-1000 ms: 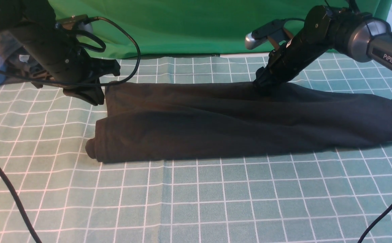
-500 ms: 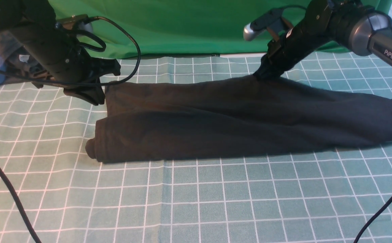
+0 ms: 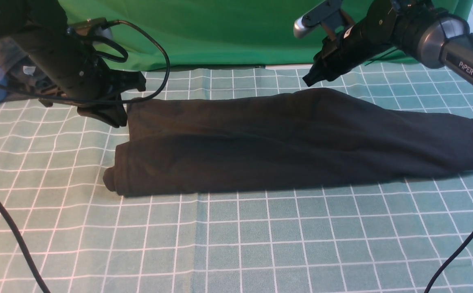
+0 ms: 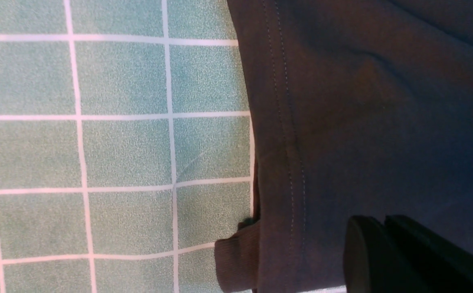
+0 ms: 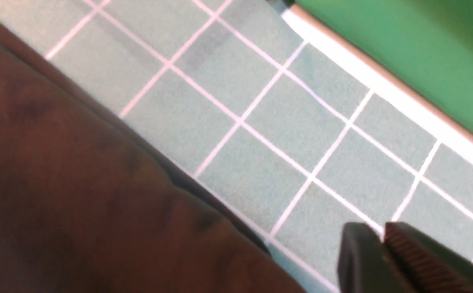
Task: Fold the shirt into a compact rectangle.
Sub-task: 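Pull the folded dark garment lengthwise by its ends to straighten it flat on the table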
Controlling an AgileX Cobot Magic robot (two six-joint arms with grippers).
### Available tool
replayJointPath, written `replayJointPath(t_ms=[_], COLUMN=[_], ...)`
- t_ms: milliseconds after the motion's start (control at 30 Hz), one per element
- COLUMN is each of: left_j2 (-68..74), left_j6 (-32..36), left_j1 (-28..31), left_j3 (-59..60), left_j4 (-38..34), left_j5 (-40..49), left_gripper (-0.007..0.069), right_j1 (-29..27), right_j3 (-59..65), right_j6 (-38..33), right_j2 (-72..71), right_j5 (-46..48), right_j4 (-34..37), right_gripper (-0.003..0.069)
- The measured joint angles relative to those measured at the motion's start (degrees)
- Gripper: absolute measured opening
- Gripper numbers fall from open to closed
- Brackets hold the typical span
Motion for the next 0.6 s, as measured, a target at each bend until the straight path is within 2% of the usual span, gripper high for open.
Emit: replayJointPath(t_ms=[67,167,200,300,333,367,400,467,600], left_j2=[0.0,0.0,0.0,0.0,0.0,0.0,0.0,0.08,1.7], left_j6=[0.0,0.0,0.0,0.06,-0.06,-0.41,-0.57,-1.31,-1.52], left_j1=[0.0,-0.35,-0.64,-2.84,-5.56,-7.26,-7.95,-11.58,-14.08], left_j3=[0.0,-0.03,-0.03,-0.03,-0.03,-0.03,-0.03,-0.24,-1.87], left_j4=[0.0,-0.05,0.07,1.17,1.55,1.55,1.48,0.19,-4.35], left_j5=[0.31,1.47,1.71,1.7,0.28,-0.94,-1.22,-4.71,-8.2], left_gripper=[0.0007,0.0007,0.0007,0.0007,0.0007,0.0007,0.0007,0.0007,0.0007], right_j1=[0.0,-0.26,-0.45,-2.13,-4.13,-5.99,-6.33,-10.62,-13.62], right_j3=[0.0,0.06,0.06,-0.12,-0.43,-0.5,-0.5,0.28,4.0], right_j6=[2.75,7.36,8.43,10.98,13.54,14.77,15.16,17.04,17.28], right_j2=[-1.28,-5.74,-6.96,-11.98,-14.75,-16.29,-16.71,-17.91,-18.1], right_j5=[2.02,7.48,8.75,14.26,18.67,22.28,22.92,28.24,29.78], right_j4=[-2.66,-7.99,-8.76,-9.76,-9.76,-9.44,-9.29,-5.86,-0.7], right_gripper=[0.0168,0.0209,0.0202,0.0111,0.0056,0.0035,0.0033,0.0019,0.0018])
